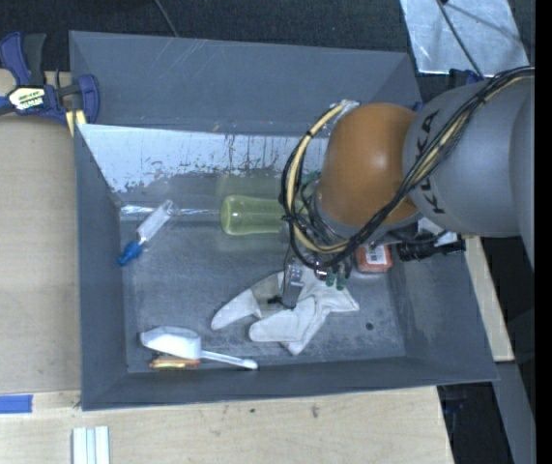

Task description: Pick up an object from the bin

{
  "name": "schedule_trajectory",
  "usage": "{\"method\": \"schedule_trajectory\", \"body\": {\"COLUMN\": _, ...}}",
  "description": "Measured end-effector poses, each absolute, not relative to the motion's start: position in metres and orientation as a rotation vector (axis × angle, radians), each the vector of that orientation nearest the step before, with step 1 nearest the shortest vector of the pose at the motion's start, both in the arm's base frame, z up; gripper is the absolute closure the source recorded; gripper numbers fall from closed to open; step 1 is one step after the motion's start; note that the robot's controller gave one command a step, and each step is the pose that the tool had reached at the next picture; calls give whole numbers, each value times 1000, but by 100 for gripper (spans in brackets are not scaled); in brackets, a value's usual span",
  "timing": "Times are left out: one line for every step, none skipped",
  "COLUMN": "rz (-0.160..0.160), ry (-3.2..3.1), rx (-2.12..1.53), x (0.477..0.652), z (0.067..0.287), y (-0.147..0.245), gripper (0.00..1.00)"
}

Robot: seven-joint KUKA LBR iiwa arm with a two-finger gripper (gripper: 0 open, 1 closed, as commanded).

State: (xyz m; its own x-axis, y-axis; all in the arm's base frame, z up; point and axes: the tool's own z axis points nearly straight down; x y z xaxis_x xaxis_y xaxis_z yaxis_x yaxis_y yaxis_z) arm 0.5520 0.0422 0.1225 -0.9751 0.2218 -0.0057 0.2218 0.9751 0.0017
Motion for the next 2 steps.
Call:
{"method": "schedule_trajectory", "body": {"rz": 1, "ry": 3110, "rx": 418, "x": 532, "z": 88, "y": 41, "gripper": 100}}
{"method": "schedule_trajectory", "body": {"rz": 1, "ry": 3110, "rx": 419, "x": 532, "z": 88, "y": 41, "gripper": 100}}
